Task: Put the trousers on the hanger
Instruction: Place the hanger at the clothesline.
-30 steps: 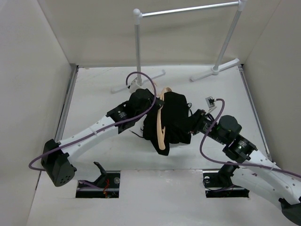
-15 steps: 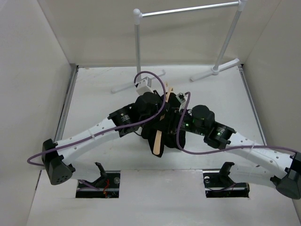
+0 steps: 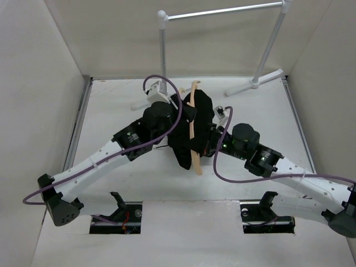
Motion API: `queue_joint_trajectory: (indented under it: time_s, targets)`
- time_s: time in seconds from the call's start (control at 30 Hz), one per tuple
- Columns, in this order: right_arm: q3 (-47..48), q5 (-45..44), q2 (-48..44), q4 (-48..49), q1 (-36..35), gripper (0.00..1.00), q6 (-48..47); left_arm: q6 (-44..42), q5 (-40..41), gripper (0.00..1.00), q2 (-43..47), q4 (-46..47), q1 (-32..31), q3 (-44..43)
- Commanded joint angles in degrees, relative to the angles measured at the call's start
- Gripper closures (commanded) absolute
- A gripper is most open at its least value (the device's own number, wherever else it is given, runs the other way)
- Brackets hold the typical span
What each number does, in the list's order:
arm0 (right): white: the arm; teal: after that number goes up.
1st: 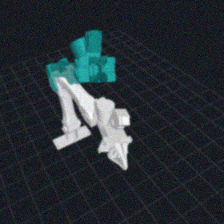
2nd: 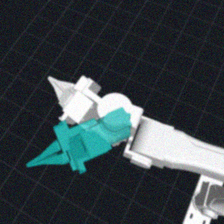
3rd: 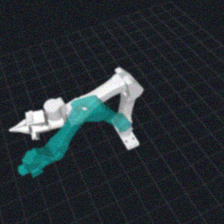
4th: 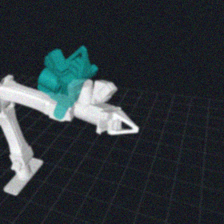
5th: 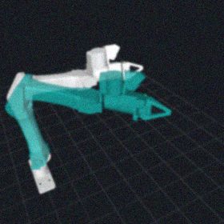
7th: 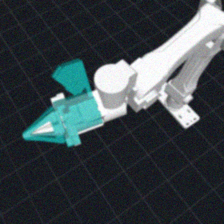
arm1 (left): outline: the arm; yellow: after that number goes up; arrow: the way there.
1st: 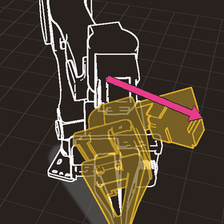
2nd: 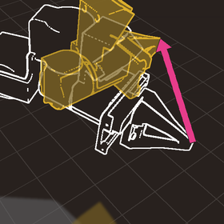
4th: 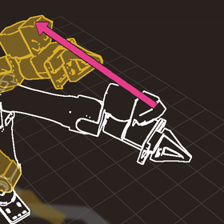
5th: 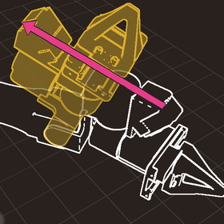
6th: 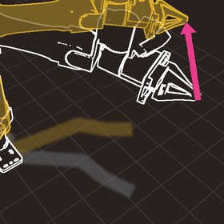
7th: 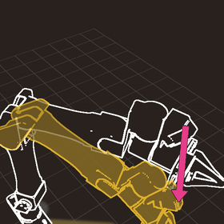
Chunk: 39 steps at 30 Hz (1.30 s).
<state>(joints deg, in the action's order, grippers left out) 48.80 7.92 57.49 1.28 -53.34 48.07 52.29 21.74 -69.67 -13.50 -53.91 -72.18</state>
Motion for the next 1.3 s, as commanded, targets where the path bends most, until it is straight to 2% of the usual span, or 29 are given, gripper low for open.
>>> queue_joint_trajectory:
  time_s: [0.0,0.13,0.37,0.73,0.87,0.97,1.13,1.27]
  targets:
    - [5.86,0.42,-1.42,6.63,3.45,0.96,-6.76,-1.49,-2.48,0.47,4.88,3.92,3.15,-3.67]
    - [9.99,5.68,1.30,7.16,10.39,0.96,-7.73,-2.90,-5.56,0.41,8.58,3.83,5.00,-3.58]
    - [18.60,12.73,9.03,10.32,21.21,0.97,-7.21,-3.69,-10.13,0.40,14.38,3.22,7.90,-0.86]
    - [39.95,17.56,22.82,11.03,38.17,0.97,-1.59,-3.25,-7.85,0.40,21.06,-8.56,14.23,16.62]
    - [47.69,18.97,28.10,10.50,42.83,0.97,1.49,-2.72,-7.15,0.39,22.21,-9.35,14.32,21.46]
    - [51.74,20.02,31.44,10.50,46.08,0.97,3.86,-2.55,-7.06,0.32,22.30,-9.53,14.32,22.87]
    - [54.74,20.90,34.35,10.41,49.25,0.96,4.83,-2.55,-7.06,0.24,22.56,-9.62,15.02,24.02]
    - [54.91,21.52,35.58,11.11,51.36,0.96,5.71,-2.55,-7.41,0.23,22.74,-9.71,15.55,24.81]
